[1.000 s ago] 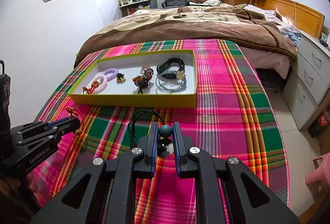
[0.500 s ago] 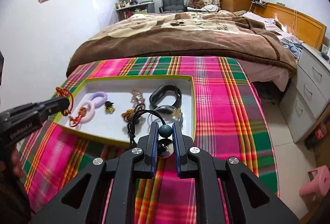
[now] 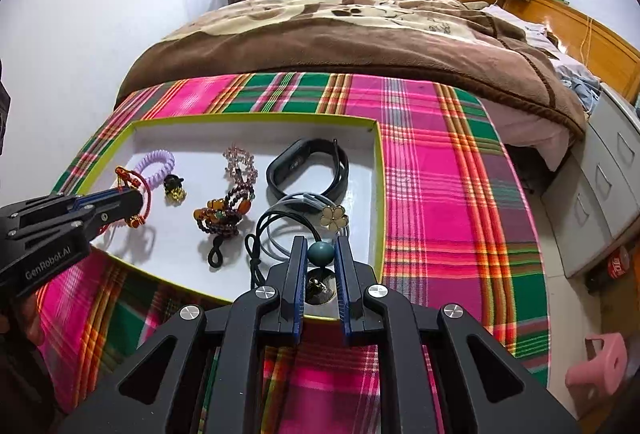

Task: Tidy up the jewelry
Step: 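Carry the red bracelet with the left tool while the right tool carries the black cord over the tray, then open the left tool to drop the red bracelet while the right tool releases the black cord in the tray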

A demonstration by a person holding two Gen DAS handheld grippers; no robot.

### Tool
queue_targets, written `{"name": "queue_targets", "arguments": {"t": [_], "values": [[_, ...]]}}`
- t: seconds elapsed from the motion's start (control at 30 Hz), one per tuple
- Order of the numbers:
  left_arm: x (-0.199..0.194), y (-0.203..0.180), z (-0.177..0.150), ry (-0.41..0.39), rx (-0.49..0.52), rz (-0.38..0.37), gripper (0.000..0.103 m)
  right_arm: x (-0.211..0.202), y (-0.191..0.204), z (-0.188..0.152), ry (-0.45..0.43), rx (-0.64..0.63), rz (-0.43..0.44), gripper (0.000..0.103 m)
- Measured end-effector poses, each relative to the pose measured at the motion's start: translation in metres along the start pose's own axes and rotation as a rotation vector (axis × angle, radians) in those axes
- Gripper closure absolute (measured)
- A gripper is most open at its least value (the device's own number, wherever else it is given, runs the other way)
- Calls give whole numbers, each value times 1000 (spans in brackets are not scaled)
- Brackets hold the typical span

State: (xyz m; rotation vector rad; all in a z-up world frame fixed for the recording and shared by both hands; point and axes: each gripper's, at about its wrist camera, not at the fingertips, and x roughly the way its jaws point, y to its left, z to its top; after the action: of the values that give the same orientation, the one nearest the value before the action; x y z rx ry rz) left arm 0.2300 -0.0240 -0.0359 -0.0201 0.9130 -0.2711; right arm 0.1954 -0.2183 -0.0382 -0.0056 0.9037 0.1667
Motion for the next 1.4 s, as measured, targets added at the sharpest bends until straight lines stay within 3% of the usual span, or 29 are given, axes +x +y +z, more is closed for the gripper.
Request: {"name": "queue_targets", "arguments": {"t": [0.5, 0.63, 0.77, 0.83, 0.9, 1.0, 1.4], "values": [[6, 0, -10, 36, -15, -8, 93, 4, 5, -2, 17, -27, -22, 89], [4, -1, -12, 29, -3, 22, 85, 3, 6, -2, 10, -27, -23, 89], [-1, -3, -14, 17, -2, 30, 83, 0, 5, -4, 3, -14, -16, 85], [-4, -6, -14, 8, 9, 33, 72, -2, 5, -4, 1, -14, -15, 84], [-8, -8, -15, 3, 8, 31, 68, -4, 6, -5, -5, -12, -15, 77], [-14, -11, -15, -5, 10, 26, 68, -8, 6, -6, -16, -5, -8, 68], [-52, -20, -30, -59, 2, 97, 67, -46, 14, -19, -107, 49, 36, 67]]}}
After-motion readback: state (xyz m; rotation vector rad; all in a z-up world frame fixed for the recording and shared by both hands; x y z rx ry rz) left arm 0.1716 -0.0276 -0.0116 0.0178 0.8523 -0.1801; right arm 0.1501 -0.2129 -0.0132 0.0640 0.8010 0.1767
